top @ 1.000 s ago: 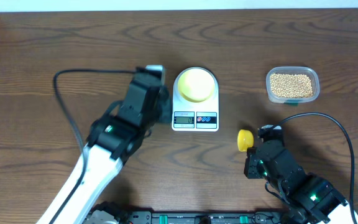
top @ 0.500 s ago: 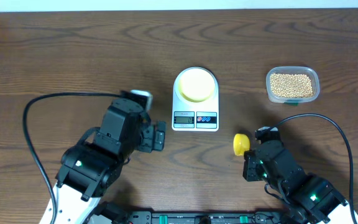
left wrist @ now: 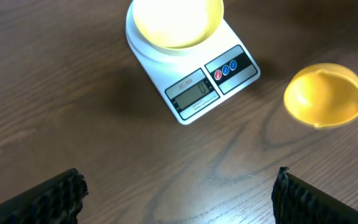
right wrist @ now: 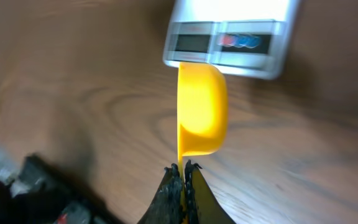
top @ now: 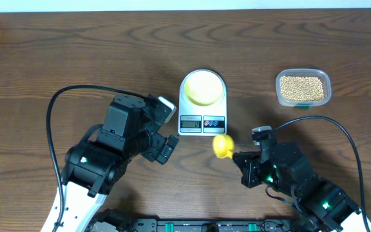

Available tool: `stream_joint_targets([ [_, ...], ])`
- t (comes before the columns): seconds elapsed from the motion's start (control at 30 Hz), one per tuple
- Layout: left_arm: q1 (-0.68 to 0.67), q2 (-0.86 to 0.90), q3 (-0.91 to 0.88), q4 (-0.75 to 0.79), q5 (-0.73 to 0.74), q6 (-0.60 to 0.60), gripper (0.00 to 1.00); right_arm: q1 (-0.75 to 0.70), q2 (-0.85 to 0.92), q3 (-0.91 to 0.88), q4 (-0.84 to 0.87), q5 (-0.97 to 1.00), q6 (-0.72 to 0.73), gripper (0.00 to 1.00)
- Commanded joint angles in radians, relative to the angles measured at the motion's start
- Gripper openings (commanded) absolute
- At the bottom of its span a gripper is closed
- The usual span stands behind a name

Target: Scoop item into bowl and weigh 50g on scale

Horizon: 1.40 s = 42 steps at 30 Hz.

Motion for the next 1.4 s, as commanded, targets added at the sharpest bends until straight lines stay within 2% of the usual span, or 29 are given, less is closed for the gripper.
stream_joint_targets([
  [0.0, 0.005, 0.002, 0.01, 0.014, 0.019, 0.042, 0.98, -0.006, -0.008, 0.011, 0.053, -0.223, -0.18, 0.01],
  [0.23, 0.005, 0.002, 0.01, 0.041, 0.019, 0.042, 0.98, -0.007, -0.008, 0.011, 0.06, -0.222, -0.197, 0.01],
  [0.43, 0.005, 0.002, 0.01, 0.005, 0.021, 0.011, 0.98, -0.007, -0.008, 0.011, 0.058, -0.169, -0.196, 0.01],
  [0.57, 0.006, 0.009, 0.01, 0.003, 0.024, 0.088, 0.98, -0.009, -0.008, 0.011, 0.056, -0.135, -0.193, 0.01],
  [0.63, 0.018, 0.01, 0.01, -0.013, 0.094, 0.169, 0.98, -0.009, -0.008, 0.011, 0.056, -0.129, -0.193, 0.01],
  [0.8, 0.099, 0.01, 0.013, -0.014, 0.149, 0.208, 0.98, -0.009, -0.008, 0.011, 0.055, -0.128, -0.193, 0.01],
  [0.93, 0.189, 0.02, 0.019, -0.02, 0.326, 0.304, 0.98, -0.016, -0.015, 0.011, 0.055, -0.117, -0.193, 0.01],
  [1.0, 0.211, 0.029, 0.02, -0.032, 0.368, 0.349, 0.98, -0.025, -0.025, 0.012, 0.055, -0.117, -0.193, 0.01],
  [1.27, 0.217, 0.109, 0.059, -0.097, 0.372, 0.428, 0.98, -0.072, -0.086, 0.012, 0.028, -0.117, -0.193, 0.01],
  [1.37, 0.217, 0.138, 0.072, -0.103, 0.32, 0.427, 0.98, -0.089, -0.104, 0.012, 0.003, -0.118, -0.193, 0.01],
])
